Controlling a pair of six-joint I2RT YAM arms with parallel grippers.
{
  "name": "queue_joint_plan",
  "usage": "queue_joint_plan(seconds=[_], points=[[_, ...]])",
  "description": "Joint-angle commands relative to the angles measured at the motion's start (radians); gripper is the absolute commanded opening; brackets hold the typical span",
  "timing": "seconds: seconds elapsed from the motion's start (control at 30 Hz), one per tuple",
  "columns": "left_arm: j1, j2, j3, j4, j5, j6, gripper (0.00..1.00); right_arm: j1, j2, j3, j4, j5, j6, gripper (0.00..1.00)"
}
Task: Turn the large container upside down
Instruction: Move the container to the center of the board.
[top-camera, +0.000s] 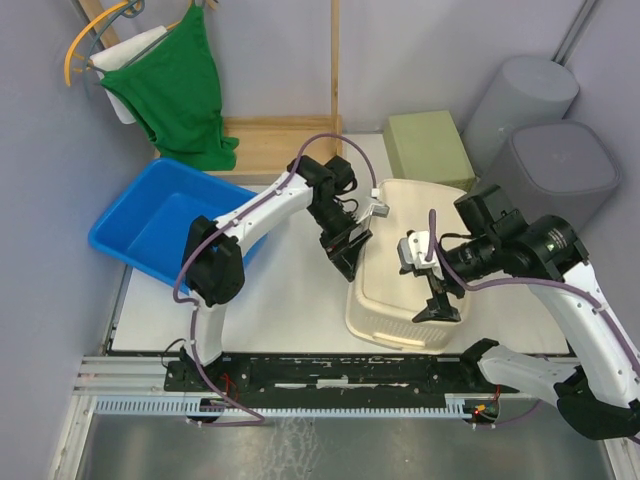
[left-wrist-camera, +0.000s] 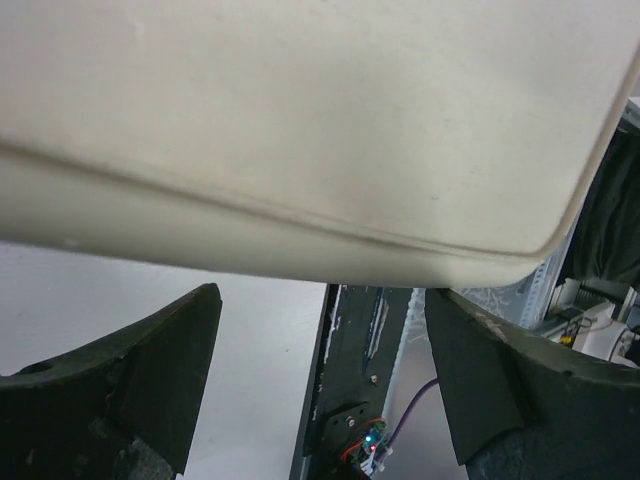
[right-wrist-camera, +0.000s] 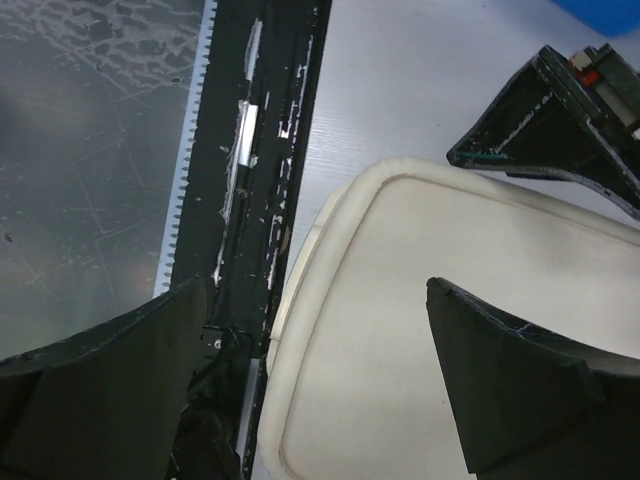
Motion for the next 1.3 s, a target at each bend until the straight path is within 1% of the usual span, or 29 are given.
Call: queue_joint_plan(seconds=[0.0,0.13,0.27,0.33,0.43,0.53,0.7,0.87,0.93,1.03,1.17,1.2,1.23,1.27], points=[[-0.047,0.063,0.127,-0.085,0.102,0.070,0.89,0.002,0.009,0.065,-0.109,-0.106,-0.105,1.00],[-0.069,0.137,0.253,-0.109,0.094,0.062,0.89,0.001,0.016,0.080,-0.123,-0.147,-0.108,1.00],[-0.082,0.200,0.357,-0.124,0.099,0.047,0.90,-0.006,0.011,0.076,-0.072,-0.150,-0.043,1.00],[-0.092,0.227,0.392,-0.128,0.099,0.041,0.90,-0.008,0.009,0.069,-0.023,-0.140,0.015,1.00],[-0.114,0.267,0.453,-0.130,0.097,0.028,0.90,-0.010,0.018,0.070,-0.019,-0.139,0.012,1.00],[-0.136,0.301,0.517,-0.138,0.099,0.021,0.91,-0.014,0.031,0.080,-0.048,-0.175,-0.032,1.00],[-0.184,0.356,0.547,-0.125,0.098,0.012,0.91,-0.027,0.056,0.097,-0.033,-0.173,-0.020,1.00],[-0.221,0.377,0.545,-0.109,0.059,0.009,0.90,-0.035,0.052,0.059,0.040,-0.136,0.020,1.00],[-0.221,0.366,0.543,-0.075,0.009,-0.018,0.90,-0.038,0.046,0.043,0.083,-0.117,0.052,1.00],[-0.221,0.322,0.536,-0.007,-0.110,-0.058,0.89,-0.040,0.036,0.016,0.172,-0.067,0.102,1.00],[-0.217,0.209,0.472,0.096,-0.361,-0.089,0.91,-0.040,0.054,0.034,0.231,0.012,0.143,1.00],[-0.213,0.175,0.432,0.127,-0.428,-0.098,0.91,-0.041,0.058,0.046,0.234,0.037,0.144,1.00],[-0.206,0.126,0.373,0.164,-0.536,-0.105,0.91,-0.040,0.064,0.067,0.233,0.058,0.144,1.00],[-0.193,0.065,0.296,0.235,-0.629,-0.113,0.91,-0.039,0.072,0.088,0.230,0.089,0.139,1.00]])
